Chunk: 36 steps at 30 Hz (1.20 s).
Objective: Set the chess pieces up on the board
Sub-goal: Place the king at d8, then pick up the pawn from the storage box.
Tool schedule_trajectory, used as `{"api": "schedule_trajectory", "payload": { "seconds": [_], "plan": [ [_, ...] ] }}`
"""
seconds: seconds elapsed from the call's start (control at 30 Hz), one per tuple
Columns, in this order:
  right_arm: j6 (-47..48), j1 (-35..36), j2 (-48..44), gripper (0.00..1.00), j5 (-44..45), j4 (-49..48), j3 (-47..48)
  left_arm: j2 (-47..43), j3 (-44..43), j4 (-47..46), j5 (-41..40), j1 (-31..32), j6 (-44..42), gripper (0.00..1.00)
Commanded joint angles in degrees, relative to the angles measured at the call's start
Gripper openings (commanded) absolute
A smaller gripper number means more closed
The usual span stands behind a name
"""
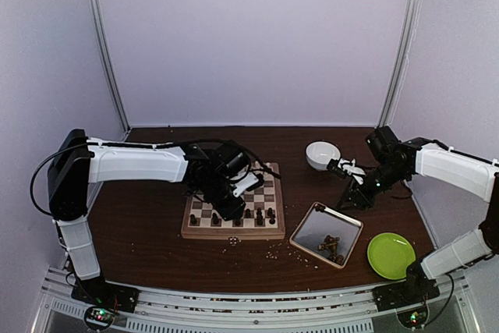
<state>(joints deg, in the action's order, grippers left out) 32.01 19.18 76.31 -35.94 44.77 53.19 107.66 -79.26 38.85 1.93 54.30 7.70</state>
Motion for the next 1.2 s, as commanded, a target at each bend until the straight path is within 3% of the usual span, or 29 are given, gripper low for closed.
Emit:
{"api": "schedule_trajectory", "payload": {
  "seconds": [0.0, 0.23, 0.47, 0.73, 1.17],
  "plan": [
    [0.82, -0.39, -0.25, 0.35, -0.7, 0.97, 0.14, -3.74, -0.67, -0.82, -0.91, -0.25, 0.97, 0.3],
    [4.01, -0.09, -1.93, 0.35, 1.25, 3.57, -0.59, -9.76, -4.23, -1.37, -2.55, -0.25, 1.95, 0.37],
    [6.61, 6.99, -1.08, 0.35, 9.44, 3.59, -2.19, -12.49, -2.09, -13.79, -1.86, -0.25, 6.54, 0.38],
    [6.24, 15.33, 2.81, 0.36, 15.08, 0.24, -3.83, -4.98, -6.52, -20.49, 4.36, -0.25, 16.0, 0.38],
    [4.35, 18.43, 8.97, 0.34, 18.08, -1.04, -2.47, 2.87, -10.12, -24.5, 6.15, -0.25, 19.82, 0.35]
  ]
}}
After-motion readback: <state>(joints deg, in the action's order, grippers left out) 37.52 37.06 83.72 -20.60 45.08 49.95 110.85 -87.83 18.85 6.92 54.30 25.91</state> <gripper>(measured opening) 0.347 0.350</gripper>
